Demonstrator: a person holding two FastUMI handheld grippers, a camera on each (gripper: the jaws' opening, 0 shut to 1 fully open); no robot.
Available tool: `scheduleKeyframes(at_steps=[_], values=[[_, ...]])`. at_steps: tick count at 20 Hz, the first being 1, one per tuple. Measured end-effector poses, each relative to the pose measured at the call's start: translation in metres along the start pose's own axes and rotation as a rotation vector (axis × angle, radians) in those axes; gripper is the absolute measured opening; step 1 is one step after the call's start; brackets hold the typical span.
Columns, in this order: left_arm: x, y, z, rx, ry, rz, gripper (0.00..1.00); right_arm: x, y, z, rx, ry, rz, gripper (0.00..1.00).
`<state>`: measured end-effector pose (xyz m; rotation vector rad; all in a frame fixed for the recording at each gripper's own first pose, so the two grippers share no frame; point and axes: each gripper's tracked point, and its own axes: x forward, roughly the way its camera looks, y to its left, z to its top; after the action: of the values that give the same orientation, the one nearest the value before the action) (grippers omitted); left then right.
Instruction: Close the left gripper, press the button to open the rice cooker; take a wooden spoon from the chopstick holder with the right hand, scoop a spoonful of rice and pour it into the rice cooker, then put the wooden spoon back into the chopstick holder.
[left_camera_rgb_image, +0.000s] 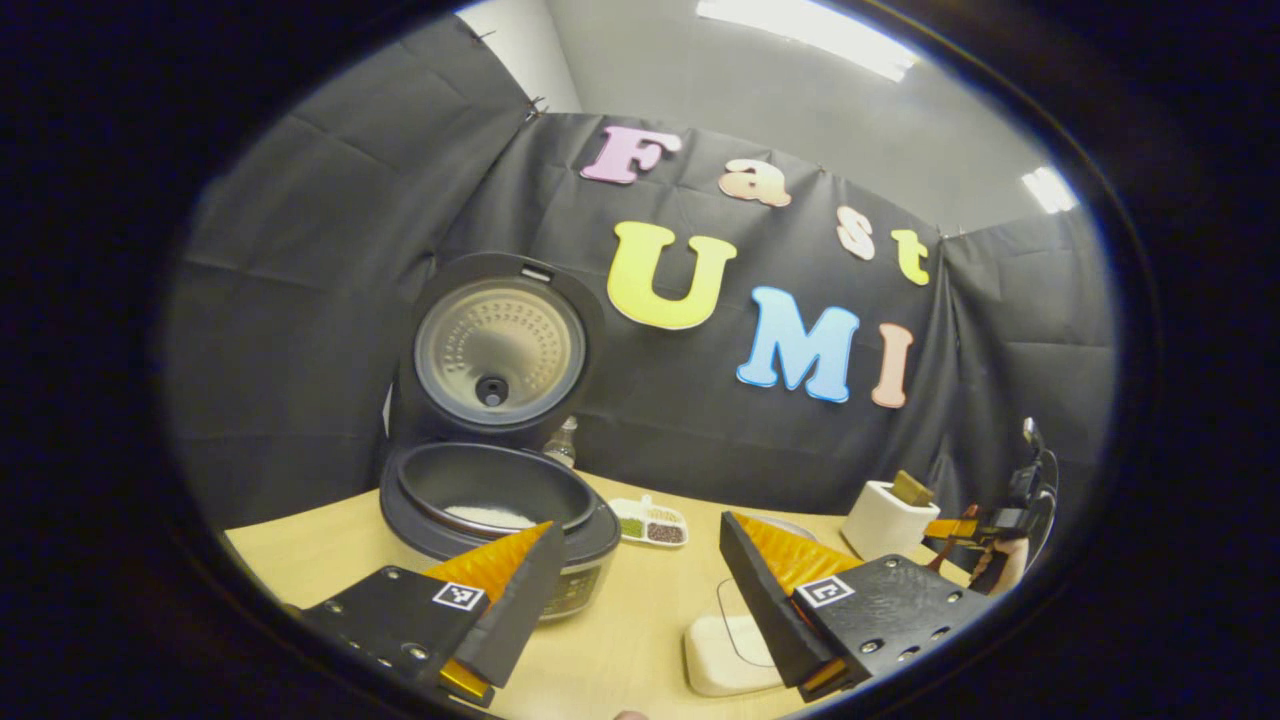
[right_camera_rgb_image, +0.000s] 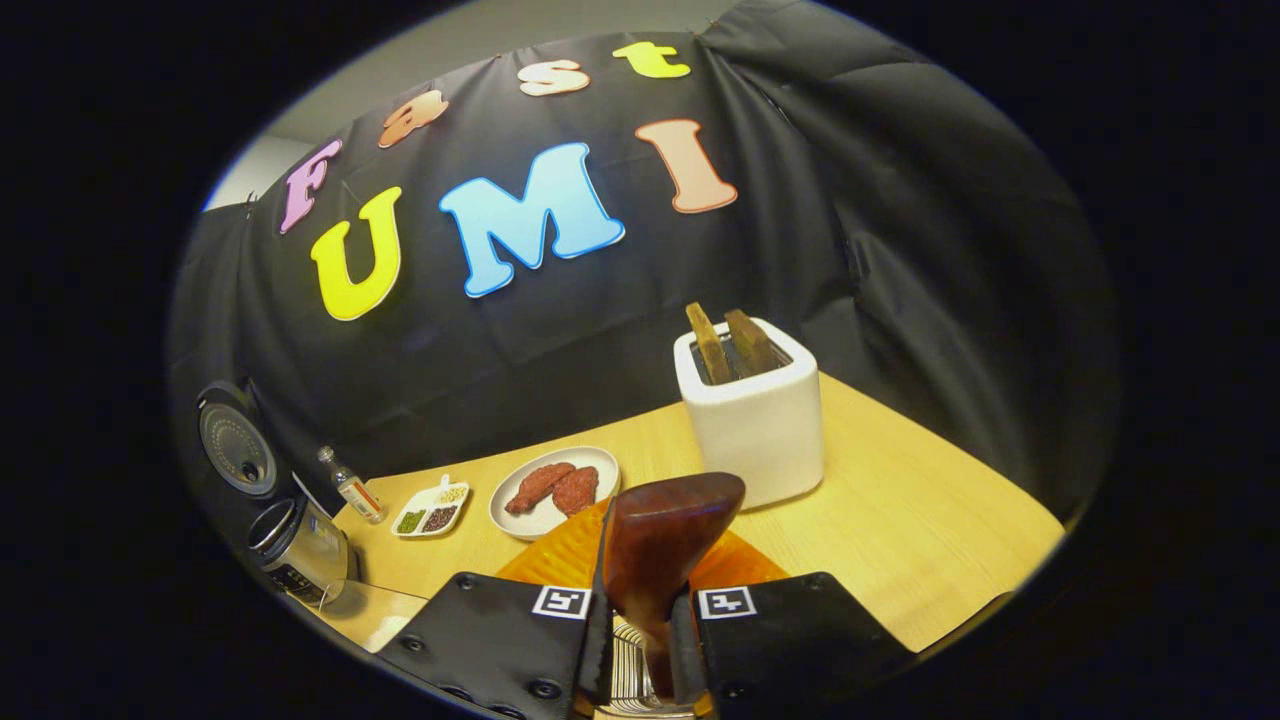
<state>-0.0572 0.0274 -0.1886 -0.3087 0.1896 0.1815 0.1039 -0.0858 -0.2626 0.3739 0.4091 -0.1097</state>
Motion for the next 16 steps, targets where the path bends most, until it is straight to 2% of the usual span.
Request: scheduleKeyframes(at_steps=[1,2,3,8,9,11,12,13,14,15,16], values=[[-0.001,0.002,0.0,-0.011,0.003,0.003,0.96,-0.003,0.0,0.002,0.026,-0.016,0.005,0.25],[-0.002,0.003,-0.001,-0.016,0.002,0.006,0.96,-0.001,-0.002,0.001,0.031,-0.017,-0.004,0.22],[-0.003,0.003,0.001,-0.014,0.0,0.009,0.96,-0.002,-0.003,0.001,0.037,-0.016,-0.002,0.25],[-0.006,0.004,0.008,0.028,-0.02,0.022,0.96,-0.009,-0.01,-0.002,0.112,-0.02,-0.004,0.27],[-0.007,0.003,0.008,0.028,-0.021,0.02,0.96,-0.01,-0.017,-0.002,0.124,-0.016,-0.03,0.3],[-0.006,0.001,0.013,0.026,-0.031,0.013,0.96,-0.016,-0.024,-0.002,0.142,-0.022,-0.053,0.29],[-0.006,0.003,0.016,0.027,-0.039,0.016,0.96,-0.021,-0.026,-0.002,0.155,-0.023,-0.057,0.34],[-0.005,0.006,0.02,0.027,-0.048,0.023,0.96,-0.023,-0.028,-0.002,0.16,-0.024,-0.054,0.49],[-0.005,0.009,0.024,0.028,-0.058,0.026,0.96,-0.029,-0.028,-0.003,0.161,-0.029,-0.048,0.57],[-0.005,0.012,0.03,0.028,-0.071,0.028,0.96,-0.036,-0.033,-0.001,0.15,-0.039,-0.057,0.95],[-0.005,0.015,0.035,0.027,-0.081,0.032,0.96,-0.041,-0.037,0.0,0.128,-0.054,-0.07,0.99]])
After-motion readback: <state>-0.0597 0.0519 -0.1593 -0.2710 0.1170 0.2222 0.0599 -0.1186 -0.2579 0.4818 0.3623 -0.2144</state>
